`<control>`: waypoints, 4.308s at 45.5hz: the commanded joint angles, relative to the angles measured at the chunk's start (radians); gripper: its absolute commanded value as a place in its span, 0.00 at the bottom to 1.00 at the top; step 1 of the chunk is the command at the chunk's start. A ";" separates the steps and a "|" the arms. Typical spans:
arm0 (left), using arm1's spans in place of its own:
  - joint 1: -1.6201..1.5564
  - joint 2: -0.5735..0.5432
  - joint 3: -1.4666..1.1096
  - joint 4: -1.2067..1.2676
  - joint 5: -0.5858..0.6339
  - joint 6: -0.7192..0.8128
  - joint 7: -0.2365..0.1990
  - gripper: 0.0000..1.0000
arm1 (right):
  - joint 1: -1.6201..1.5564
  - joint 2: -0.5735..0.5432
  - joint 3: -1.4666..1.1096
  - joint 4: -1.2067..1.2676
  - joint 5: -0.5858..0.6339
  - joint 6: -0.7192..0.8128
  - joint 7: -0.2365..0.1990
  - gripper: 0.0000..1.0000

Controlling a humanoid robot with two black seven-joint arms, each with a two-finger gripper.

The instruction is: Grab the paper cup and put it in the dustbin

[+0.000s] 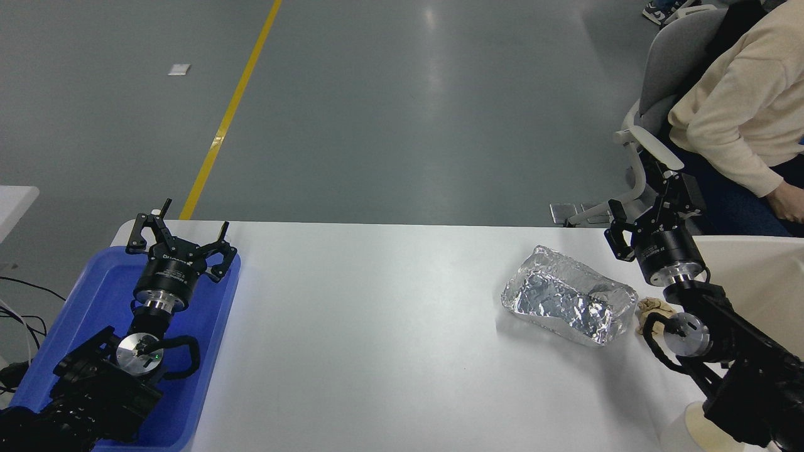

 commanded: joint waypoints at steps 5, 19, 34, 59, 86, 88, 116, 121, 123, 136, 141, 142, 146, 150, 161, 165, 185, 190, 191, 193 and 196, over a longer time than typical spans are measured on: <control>0.000 0.000 0.000 0.000 0.000 0.000 0.000 1.00 | 0.011 0.002 -0.005 -0.005 0.037 0.006 -0.048 1.00; 0.000 0.000 0.000 0.000 0.000 0.000 0.000 1.00 | 0.018 -0.002 -0.002 -0.005 0.058 0.005 -0.048 1.00; 0.000 0.000 0.000 0.000 0.000 0.000 0.000 1.00 | 0.027 -0.042 -0.089 -0.003 0.061 0.000 -0.045 1.00; 0.000 0.000 0.000 0.000 0.000 0.000 0.000 1.00 | 0.675 -0.364 -1.478 0.011 0.098 0.012 -0.044 1.00; 0.000 0.000 0.000 0.000 0.000 0.000 0.001 1.00 | 1.378 -0.288 -2.333 0.350 -0.018 0.479 -0.044 1.00; 0.000 0.000 0.000 0.000 0.000 0.000 0.001 1.00 | 1.422 -0.265 -2.368 0.363 -0.069 0.525 -0.045 1.00; 0.000 0.000 0.000 0.000 -0.001 0.000 0.000 1.00 | 1.886 -0.165 -2.428 0.661 -0.403 0.649 -0.079 1.00; 0.000 0.000 0.000 0.000 -0.001 0.000 0.000 1.00 | 1.947 -0.168 -2.453 0.693 -0.406 0.649 -0.101 1.00; 0.000 0.000 0.000 0.000 -0.001 0.000 0.000 1.00 | 1.958 -0.168 -2.465 0.693 -0.405 0.649 -0.113 1.00; 0.000 0.000 0.000 0.000 -0.001 0.000 0.000 1.00 | 1.964 -0.195 -2.525 0.689 -0.385 0.649 -0.117 1.00; 0.000 0.000 0.000 0.001 -0.001 0.000 0.000 1.00 | 1.952 -0.212 -2.531 0.689 -0.391 0.649 -0.121 1.00; 0.000 0.000 0.000 0.000 -0.001 0.000 0.000 1.00 | 1.946 -0.215 -2.534 0.689 -0.396 0.649 -0.122 1.00; 0.000 0.000 0.000 0.000 -0.001 0.000 0.000 1.00 | 1.921 -0.252 -2.539 0.681 -0.402 0.649 -0.142 1.00; 0.000 0.000 0.000 0.000 -0.001 0.000 0.000 1.00 | 1.889 -0.339 -2.539 0.669 -0.411 0.649 -0.179 1.00; 0.000 0.000 0.000 0.000 -0.001 0.000 0.000 1.00 | 1.664 -0.449 -2.531 0.610 -0.406 0.649 -0.197 1.00; 0.000 0.000 0.000 0.000 -0.001 0.000 0.000 1.00 | 1.613 -0.458 -2.521 0.610 -0.394 0.649 -0.197 1.00; 0.000 0.000 0.000 0.000 -0.001 0.000 0.000 1.00 | 1.084 -0.481 -2.292 0.534 -0.399 0.054 -0.196 1.00; 0.000 0.000 0.000 0.000 -0.001 0.000 0.000 1.00 | 1.038 -0.476 -2.263 0.540 -0.408 0.046 -0.191 1.00; 0.000 0.000 0.000 0.000 -0.001 0.000 0.000 1.00 | 1.036 -0.476 -2.263 0.543 -0.408 0.048 -0.190 1.00; 0.000 0.000 0.000 0.000 -0.001 0.000 0.000 1.00 | 1.032 -0.475 -2.263 0.543 -0.410 0.054 -0.188 1.00; 0.000 0.000 0.000 0.000 -0.001 0.000 0.000 1.00 | 1.028 -0.473 -2.263 0.546 -0.410 0.065 -0.186 1.00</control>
